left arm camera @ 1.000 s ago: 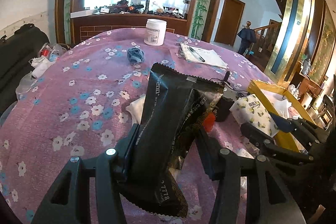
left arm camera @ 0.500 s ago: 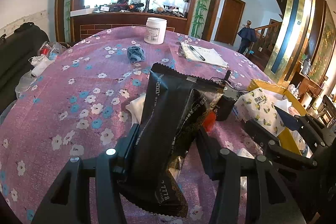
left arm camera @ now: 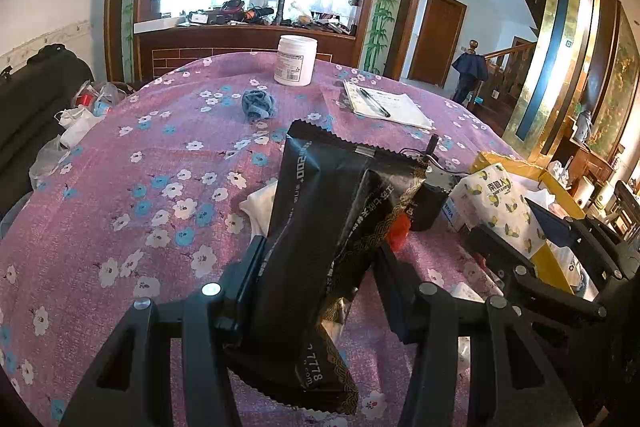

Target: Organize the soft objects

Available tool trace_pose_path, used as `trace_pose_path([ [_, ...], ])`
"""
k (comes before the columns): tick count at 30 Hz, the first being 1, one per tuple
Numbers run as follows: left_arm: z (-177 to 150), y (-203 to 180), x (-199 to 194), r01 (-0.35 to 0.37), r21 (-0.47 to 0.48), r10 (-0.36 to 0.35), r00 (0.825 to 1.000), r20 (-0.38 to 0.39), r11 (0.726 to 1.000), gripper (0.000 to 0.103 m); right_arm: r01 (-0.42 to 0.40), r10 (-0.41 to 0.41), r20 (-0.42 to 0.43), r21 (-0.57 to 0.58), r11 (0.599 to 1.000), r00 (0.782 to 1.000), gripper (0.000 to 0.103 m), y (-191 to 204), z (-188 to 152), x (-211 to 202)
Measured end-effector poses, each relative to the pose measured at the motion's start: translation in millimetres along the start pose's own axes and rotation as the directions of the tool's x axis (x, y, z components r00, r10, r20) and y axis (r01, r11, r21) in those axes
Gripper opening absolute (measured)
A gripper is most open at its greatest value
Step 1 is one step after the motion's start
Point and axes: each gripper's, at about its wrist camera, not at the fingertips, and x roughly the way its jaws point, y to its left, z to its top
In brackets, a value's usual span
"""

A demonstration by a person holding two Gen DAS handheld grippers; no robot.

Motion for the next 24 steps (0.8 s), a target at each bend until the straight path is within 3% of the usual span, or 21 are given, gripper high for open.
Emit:
trace_pose_path([
  [24, 0.2, -0.5, -0.2, 0.000, 0.000, 0.000, 1.000, 0.004, 1.000, 0.051, 0.018, -0.018, 0.016, -0.008, 1.000, 1.000, 0.055, 0.9, 0.9, -5.5],
])
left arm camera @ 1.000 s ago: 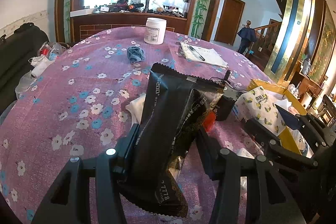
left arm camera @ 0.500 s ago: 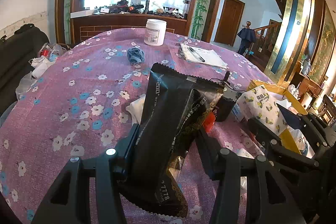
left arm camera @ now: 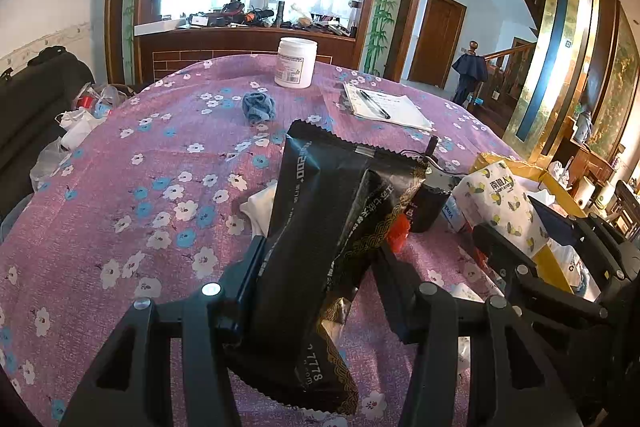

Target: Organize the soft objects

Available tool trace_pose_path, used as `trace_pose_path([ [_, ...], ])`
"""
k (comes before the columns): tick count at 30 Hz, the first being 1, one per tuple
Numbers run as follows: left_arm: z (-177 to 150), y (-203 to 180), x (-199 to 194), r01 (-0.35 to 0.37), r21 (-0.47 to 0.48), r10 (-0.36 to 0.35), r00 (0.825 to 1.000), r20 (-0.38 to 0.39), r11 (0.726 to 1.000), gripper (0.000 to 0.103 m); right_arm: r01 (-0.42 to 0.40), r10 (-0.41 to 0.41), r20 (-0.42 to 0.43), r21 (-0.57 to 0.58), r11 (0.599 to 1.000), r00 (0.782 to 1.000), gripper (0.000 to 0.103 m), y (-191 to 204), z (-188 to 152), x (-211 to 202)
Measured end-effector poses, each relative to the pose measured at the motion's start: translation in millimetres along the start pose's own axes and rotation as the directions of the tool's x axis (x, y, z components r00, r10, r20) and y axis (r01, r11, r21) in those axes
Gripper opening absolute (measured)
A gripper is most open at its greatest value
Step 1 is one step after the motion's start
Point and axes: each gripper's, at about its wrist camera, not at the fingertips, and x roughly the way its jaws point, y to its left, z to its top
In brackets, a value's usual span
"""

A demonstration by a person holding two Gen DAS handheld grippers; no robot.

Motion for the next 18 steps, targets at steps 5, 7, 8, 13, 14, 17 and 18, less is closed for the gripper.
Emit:
trace_pose_path([
  [5, 0.0, -0.3, 0.5, 0.000, 0.001, 0.000, 1.000, 0.000, 1.000, 0.051, 0.004, -0.004, 0.004, 0.000, 1.000, 1.000, 0.055, -0.7, 0.2, -0.9],
  [7, -0.4, 0.0, -0.1, -0.001, 0.000, 0.001, 1.000, 0.002, 1.000, 0.051, 0.007, -0.007, 0.008, 0.000, 1.000, 1.000, 0.055, -1.7, 1.0, -1.1],
  [8, -0.7, -0.1, -0.1, -0.001, 0.001, 0.001, 1.000, 0.001, 1.000, 0.051, 0.009, -0.009, 0.010, 0.001, 1.000, 1.000, 0.055, -2.1, 1.3, -1.4],
  [13, 2.7, -0.6, 1.0, 0.000, 0.002, 0.000, 1.000, 0.004, 1.000, 0.051, 0.017, -0.017, 0.018, 0.004, 1.000, 1.000, 0.055, -3.5, 2.2, -2.7],
  [14, 2.4, -0.4, 0.2, 0.000, 0.002, 0.000, 1.000, 0.004, 1.000, 0.051, 0.019, -0.019, 0.019, 0.005, 1.000, 1.000, 0.055, -4.2, 2.3, -2.8],
  [17, 3.9, -0.6, 1.2, 0.000, 0.003, 0.000, 1.000, 0.005, 1.000, 0.051, 0.022, -0.022, 0.022, 0.007, 1.000, 1.000, 0.055, -6.1, 2.4, -2.0],
  [18, 4.0, -0.6, 1.4, -0.001, 0.003, 0.001, 1.000, 0.004, 1.000, 0.051, 0.023, -0.023, 0.022, 0.007, 1.000, 1.000, 0.055, -4.8, 2.3, -1.9],
])
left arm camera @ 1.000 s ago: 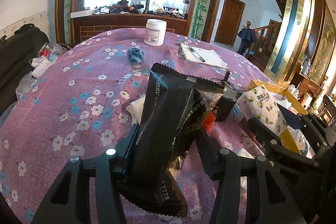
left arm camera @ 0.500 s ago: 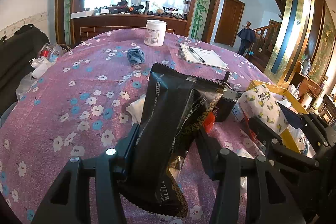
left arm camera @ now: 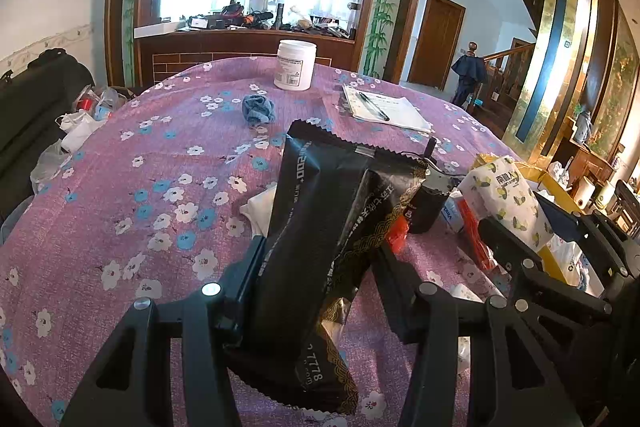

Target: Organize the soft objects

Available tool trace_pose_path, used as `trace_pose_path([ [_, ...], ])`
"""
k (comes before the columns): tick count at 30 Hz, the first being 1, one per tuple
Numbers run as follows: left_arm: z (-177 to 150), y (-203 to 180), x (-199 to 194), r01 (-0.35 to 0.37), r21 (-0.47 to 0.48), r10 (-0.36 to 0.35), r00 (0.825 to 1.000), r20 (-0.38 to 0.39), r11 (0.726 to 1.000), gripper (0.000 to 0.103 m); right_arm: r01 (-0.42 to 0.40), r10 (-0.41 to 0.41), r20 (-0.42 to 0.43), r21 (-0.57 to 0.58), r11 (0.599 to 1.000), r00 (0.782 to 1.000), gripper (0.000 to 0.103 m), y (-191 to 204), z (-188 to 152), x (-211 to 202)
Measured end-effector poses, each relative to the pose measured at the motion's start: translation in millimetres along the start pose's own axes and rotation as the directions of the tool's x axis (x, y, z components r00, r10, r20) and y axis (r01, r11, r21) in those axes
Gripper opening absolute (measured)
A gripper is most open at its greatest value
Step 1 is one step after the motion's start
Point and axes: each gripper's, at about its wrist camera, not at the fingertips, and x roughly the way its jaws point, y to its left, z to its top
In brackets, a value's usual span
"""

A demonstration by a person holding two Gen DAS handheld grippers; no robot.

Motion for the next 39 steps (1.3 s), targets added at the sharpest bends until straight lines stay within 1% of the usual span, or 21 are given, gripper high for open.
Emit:
trace_pose_path([
  [12, -2, 0, -2, 0.000, 0.000, 0.000, 1.000, 0.002, 1.000, 0.051, 0.002, -0.002, 0.002, 0.001, 1.000, 1.000, 0.055, -1, 0, 0],
  [22, 7, 0, -1, 0.002, 0.001, -0.002, 1.000, 0.017, 1.000, 0.051, 0.007, -0.007, 0.008, 0.010, 1.000, 1.000, 0.055, -3, 1, 1],
  [28, 7, 0, -3, 0.003, 0.001, -0.003, 1.000, 0.022, 1.000, 0.051, 0.013, -0.013, 0.015, 0.019, 1.000, 1.000, 0.055, -3, 2, 0],
  [39, 8, 2, -3, -0.012, -0.009, 0.013, 1.000, 0.018, 1.000, 0.051, 0.045, -0.047, 0.018, 0.070, 0.997, 0.999, 0.055, -13, 3, 0],
])
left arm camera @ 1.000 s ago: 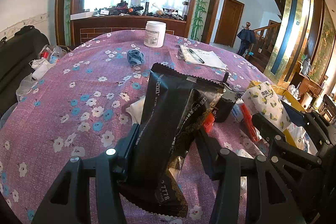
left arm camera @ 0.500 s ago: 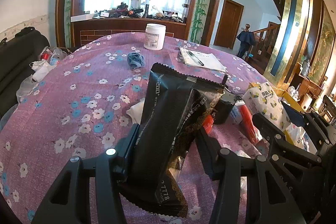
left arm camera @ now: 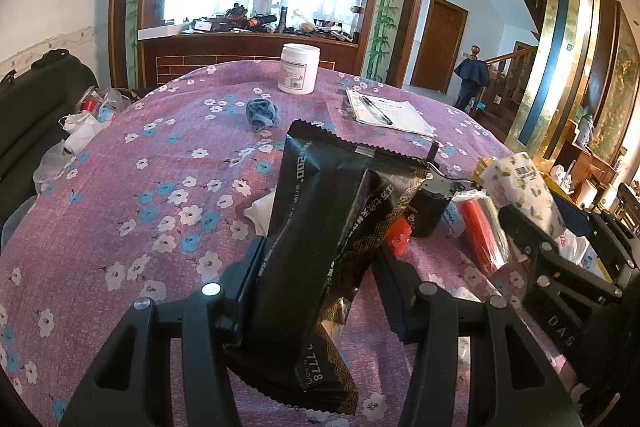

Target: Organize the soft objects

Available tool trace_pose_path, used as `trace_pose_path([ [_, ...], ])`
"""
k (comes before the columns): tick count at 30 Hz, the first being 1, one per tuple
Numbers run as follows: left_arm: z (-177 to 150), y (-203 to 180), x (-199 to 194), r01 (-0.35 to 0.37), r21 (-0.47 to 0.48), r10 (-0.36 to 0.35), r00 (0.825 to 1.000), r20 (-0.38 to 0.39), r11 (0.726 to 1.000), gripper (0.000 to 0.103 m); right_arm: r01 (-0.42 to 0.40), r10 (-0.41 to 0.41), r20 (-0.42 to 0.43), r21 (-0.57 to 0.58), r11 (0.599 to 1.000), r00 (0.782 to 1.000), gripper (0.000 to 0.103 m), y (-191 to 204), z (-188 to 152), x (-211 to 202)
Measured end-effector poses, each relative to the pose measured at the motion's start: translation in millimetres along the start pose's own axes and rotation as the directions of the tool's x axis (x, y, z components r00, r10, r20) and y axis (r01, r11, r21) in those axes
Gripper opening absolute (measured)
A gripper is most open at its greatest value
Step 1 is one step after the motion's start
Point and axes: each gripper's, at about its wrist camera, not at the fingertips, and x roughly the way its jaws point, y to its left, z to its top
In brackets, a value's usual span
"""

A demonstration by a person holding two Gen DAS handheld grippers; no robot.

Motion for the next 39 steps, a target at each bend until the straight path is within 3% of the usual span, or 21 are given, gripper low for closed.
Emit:
trace_pose_path([
  [10, -3, -14, -10, 0.007, 0.018, -0.007, 1.000, -0.006, 1.000, 0.051, 0.044, -0.043, -0.020, 0.049, 0.998, 0.999, 0.055, -25, -9, -15],
  [24, 9, -95, -16, 0.103, 0.120, -0.102, 0.995, -0.016, 0.987, 0.051, 0.111, -0.112, -0.005, 0.155, 0.982, 0.994, 0.056, -85, -26, -40],
  [32, 6, -160, -3, 0.211, 0.179, -0.201, 0.977, -0.073, 0.961, 0.051, 0.207, -0.207, -0.030, 0.280, 0.938, 0.978, 0.056, -153, -43, -48],
  [39, 10, -227, 15, 0.336, 0.207, -0.313, 0.940, -0.139, 0.919, 0.051, 0.299, -0.289, -0.086, 0.400, 0.866, 0.953, 0.056, -218, -66, -55],
])
